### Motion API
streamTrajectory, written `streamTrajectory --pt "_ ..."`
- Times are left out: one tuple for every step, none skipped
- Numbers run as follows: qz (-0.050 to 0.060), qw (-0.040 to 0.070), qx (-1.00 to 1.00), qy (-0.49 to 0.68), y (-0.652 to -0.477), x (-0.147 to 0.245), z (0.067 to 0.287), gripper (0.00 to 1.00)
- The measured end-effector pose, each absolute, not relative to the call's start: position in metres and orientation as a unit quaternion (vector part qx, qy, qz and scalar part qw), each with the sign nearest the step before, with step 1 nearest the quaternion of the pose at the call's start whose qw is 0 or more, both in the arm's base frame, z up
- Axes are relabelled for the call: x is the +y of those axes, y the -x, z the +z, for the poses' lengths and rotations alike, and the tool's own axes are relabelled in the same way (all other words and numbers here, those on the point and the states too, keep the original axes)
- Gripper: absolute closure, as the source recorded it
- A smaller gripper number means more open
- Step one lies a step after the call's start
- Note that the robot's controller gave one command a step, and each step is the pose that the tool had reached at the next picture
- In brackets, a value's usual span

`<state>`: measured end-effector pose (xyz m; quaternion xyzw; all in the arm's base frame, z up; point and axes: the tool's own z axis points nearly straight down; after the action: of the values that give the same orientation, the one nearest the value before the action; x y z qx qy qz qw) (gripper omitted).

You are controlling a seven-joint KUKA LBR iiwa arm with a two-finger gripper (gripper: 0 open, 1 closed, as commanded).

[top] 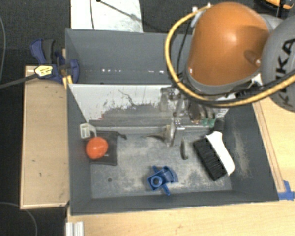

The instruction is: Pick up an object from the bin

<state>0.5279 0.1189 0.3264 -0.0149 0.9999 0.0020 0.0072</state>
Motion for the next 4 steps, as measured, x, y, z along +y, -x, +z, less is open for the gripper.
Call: streamTrajectory --pt "-0.001 -0.008 1.0 -0.005 -0.52 0.116 0.309 0.0" --pt "0.002 0.012 1.0 0.008 -0.526 0.108 0.31 0.0" --pt "0.0 -0.005 1.0 -0.007 -0.511 0.094 0.286 0.0" --pt "0.002 0.012 1.0 -0.012 -0.518 0.08 0.256 0.0"
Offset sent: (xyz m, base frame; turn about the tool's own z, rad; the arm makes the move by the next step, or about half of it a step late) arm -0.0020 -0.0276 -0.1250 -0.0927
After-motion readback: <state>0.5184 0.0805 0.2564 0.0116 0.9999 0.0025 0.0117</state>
